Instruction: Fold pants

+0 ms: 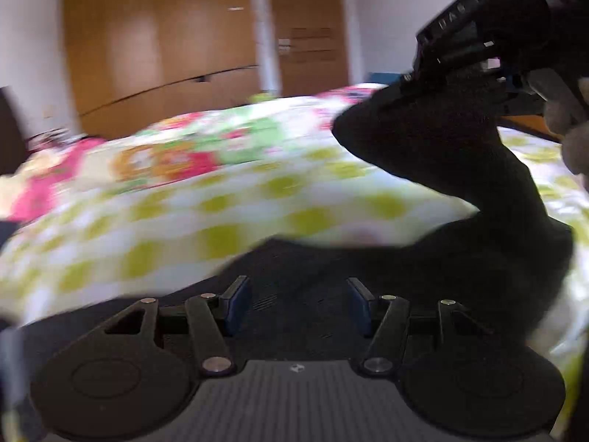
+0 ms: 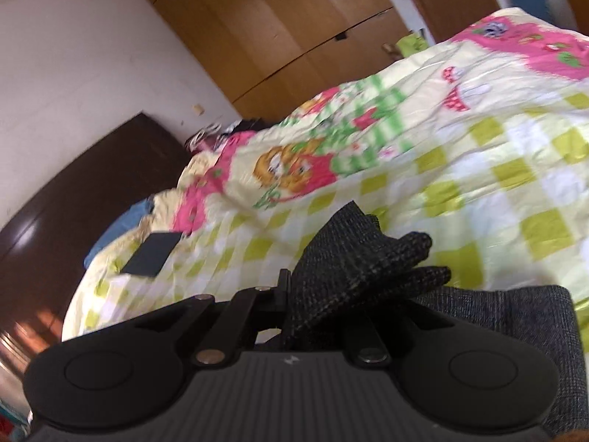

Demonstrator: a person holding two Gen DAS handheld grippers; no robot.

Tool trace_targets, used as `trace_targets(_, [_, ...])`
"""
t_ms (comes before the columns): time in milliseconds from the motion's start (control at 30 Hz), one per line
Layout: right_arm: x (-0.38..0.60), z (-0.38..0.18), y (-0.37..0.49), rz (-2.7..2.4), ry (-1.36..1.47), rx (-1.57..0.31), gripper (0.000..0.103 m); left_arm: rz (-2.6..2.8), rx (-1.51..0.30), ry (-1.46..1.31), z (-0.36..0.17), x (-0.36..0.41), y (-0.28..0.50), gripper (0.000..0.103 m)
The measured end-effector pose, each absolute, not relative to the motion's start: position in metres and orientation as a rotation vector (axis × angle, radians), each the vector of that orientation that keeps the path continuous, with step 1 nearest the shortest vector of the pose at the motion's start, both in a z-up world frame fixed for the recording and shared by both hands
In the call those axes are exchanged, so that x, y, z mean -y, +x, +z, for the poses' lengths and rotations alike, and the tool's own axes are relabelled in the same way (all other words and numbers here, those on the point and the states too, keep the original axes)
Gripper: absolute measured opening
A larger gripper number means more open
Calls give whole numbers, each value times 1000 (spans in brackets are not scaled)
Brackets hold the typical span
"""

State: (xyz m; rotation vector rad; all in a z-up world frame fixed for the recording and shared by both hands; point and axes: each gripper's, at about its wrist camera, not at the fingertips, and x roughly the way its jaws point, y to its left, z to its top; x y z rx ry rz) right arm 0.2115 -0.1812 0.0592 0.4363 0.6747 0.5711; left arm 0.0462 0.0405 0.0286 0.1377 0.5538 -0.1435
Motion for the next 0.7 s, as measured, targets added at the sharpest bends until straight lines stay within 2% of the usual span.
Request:
trace_targets(300, [18,36,177,707,119,-794,6,74,-564,-57,5,-138,16,69])
trace_targets(567, [-54,30,137,707,-260,-660,6,135,-547,-198,3,-171,2,69])
trace_targets(700, [-79,28,124,736,-355,-618,6,140,-549,-300,-1,-194,-1,69])
